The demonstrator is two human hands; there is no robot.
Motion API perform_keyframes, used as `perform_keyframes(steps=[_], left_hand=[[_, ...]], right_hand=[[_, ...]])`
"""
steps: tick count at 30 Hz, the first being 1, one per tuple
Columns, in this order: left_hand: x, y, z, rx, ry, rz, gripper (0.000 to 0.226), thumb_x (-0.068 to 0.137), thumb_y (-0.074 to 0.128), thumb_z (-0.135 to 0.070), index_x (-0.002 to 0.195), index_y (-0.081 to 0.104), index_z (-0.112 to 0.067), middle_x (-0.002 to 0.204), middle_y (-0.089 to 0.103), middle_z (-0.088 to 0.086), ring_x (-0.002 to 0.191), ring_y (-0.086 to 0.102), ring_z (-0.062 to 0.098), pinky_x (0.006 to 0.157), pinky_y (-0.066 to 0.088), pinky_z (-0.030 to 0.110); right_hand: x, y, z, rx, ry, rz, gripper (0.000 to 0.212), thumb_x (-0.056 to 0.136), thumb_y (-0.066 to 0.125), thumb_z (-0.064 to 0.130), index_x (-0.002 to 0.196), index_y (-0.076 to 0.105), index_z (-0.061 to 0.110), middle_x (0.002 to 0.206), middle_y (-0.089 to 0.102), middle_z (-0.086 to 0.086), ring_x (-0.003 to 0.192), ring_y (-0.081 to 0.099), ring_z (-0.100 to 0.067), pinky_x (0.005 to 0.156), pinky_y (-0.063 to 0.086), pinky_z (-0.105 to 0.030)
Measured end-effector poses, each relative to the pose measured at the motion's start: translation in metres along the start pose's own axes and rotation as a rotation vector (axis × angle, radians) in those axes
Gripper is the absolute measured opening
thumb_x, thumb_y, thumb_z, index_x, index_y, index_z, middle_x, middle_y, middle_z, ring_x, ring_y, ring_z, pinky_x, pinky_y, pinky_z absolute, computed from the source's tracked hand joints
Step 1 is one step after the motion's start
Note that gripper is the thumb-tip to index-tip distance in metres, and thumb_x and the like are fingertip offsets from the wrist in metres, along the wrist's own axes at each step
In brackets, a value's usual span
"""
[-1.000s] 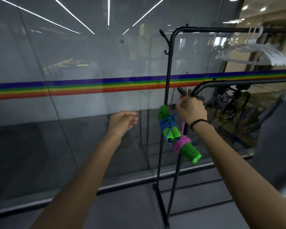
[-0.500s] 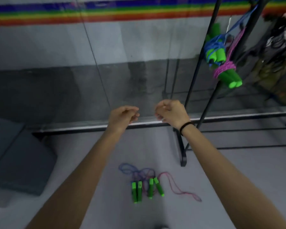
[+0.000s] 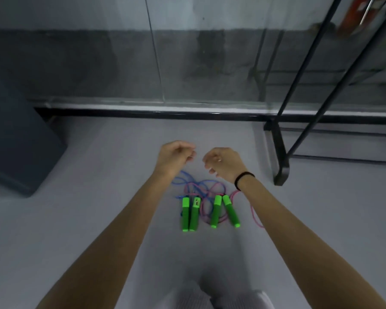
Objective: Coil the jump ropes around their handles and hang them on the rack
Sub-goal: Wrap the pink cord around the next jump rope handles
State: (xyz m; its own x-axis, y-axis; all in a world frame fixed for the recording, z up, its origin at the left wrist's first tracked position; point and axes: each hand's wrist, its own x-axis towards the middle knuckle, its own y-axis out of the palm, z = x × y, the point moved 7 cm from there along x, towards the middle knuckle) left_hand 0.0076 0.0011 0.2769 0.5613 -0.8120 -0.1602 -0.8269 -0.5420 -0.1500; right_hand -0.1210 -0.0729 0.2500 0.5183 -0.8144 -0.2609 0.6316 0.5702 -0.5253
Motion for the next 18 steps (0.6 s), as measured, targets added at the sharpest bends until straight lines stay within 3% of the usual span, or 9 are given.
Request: perform_keyframes(steps=[3,5,10,13,15,18], left_hand=[[0.010,0.013,0.090,0.023,0.025,0.010,0.022,0.085,0.052,0.010,0.104,0.061,0.016,0.041,0.061,-0.017,0.043,0.057,-0.008,0.047,0.041,0.004],[0.018,0.018,0.139,0.060,0.050,0.018,0.022,0.083,0.055,0.011,0.104,0.062,0.015,0.044,0.061,-0.020,0.047,0.057,-0.010,0.050,0.042,0.003],[0.025,0.011,0.213,0.042,0.029,-0.052,0.023,0.084,0.054,0.011,0.105,0.061,0.015,0.043,0.061,-0.020,0.045,0.056,-0.010,0.049,0.041,0.003],[0.020,0.005,0.217,0.047,-0.021,-0.078,0.023,0.086,0.050,0.010,0.106,0.061,0.014,0.046,0.062,-0.012,0.042,0.055,-0.008,0.045,0.039,0.003],[0.018,0.005,0.213,0.045,-0.031,-0.063,0.025,0.087,0.047,0.012,0.107,0.060,0.016,0.050,0.063,-0.009,0.041,0.055,-0.007,0.044,0.040,0.004],[0.023,0.007,0.210,0.051,-0.038,-0.049,0.026,0.088,0.044,0.011,0.110,0.058,0.015,0.067,0.060,0.004,0.042,0.056,-0.007,0.045,0.041,0.004]], right_hand=[[0.031,0.059,-0.079,-0.064,-0.019,0.010,0.014,0.080,0.055,0.013,0.078,0.067,0.020,0.093,0.072,-0.016,0.086,0.068,-0.031,0.077,0.055,-0.039],[0.049,0.092,-0.121,-0.105,-0.023,0.023,0.013,0.080,0.056,0.017,0.080,0.067,0.022,0.093,0.071,-0.016,0.088,0.067,-0.033,0.082,0.055,-0.045],[0.078,0.137,-0.209,-0.176,0.069,0.051,0.012,0.083,0.054,0.018,0.081,0.065,0.020,0.096,0.068,-0.014,0.098,0.064,-0.035,0.088,0.052,-0.046],[0.074,0.141,-0.237,-0.256,0.148,0.087,0.020,0.087,0.052,0.017,0.067,0.054,0.020,0.095,0.064,-0.013,0.102,0.061,-0.033,0.087,0.050,-0.038],[0.074,0.140,-0.255,-0.357,0.201,0.077,0.016,0.087,0.049,0.016,0.083,0.062,0.007,0.108,0.065,-0.019,0.106,0.060,-0.033,0.086,0.046,-0.035],[0.087,0.148,-0.290,-0.399,0.292,0.056,0.031,0.087,0.048,0.017,0.112,0.057,0.000,0.120,0.059,-0.022,0.112,0.055,-0.035,0.090,0.044,-0.035]])
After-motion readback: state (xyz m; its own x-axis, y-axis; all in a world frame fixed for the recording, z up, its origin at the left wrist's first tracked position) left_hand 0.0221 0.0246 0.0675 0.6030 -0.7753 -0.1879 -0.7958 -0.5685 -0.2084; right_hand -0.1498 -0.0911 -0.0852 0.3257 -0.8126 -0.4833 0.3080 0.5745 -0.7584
